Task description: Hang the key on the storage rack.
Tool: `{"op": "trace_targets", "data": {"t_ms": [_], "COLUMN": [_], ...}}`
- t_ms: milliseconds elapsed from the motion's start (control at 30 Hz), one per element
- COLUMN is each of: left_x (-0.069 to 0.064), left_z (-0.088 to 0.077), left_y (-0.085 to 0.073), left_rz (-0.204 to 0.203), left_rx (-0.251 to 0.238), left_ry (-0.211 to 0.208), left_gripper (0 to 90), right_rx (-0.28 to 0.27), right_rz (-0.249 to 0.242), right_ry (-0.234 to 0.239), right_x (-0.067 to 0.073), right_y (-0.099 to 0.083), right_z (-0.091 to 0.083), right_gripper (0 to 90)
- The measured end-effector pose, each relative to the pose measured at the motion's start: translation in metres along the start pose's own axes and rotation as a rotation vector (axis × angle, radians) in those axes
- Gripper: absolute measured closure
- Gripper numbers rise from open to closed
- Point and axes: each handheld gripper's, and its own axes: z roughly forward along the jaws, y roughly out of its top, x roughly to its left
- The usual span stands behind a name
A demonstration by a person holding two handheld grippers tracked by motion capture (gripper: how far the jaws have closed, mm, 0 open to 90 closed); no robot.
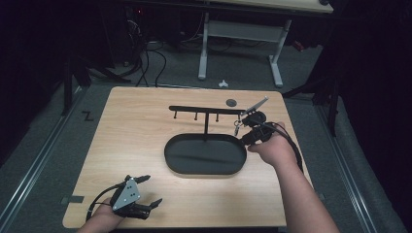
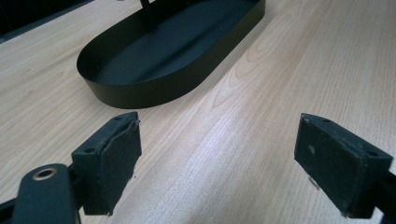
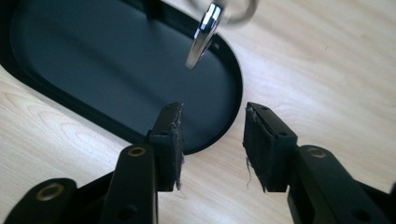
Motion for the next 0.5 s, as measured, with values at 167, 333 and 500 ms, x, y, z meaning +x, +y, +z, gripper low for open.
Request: {"op": "trace_targets", "data": {"t_ms": [167, 333, 500], "left_x": [0.000, -0.001, 0.000], "left_z": [0.000, 0.000, 0.001], "left_y": [0.000, 0.000, 0.000], "left_rz": [-0.001, 0.002, 0.001], "left_rx": [0.000, 0.002, 0.004], "left_ry": [0.003, 0.006, 0.007], "left_gripper": [15.2, 15.2, 15.2], "right_rx": [-0.017, -0.054, -0.171], "right_rz": [0.023, 0.070, 0.112], "right_ry": [0.005, 0.026, -0.008], "right_x": [0.004, 0.004, 0.003], "right_y": [-0.028, -0.058, -0.101], "right_z": [0.019, 0.036, 0.058], "right_gripper": [52.2, 49.9, 43.0]}}
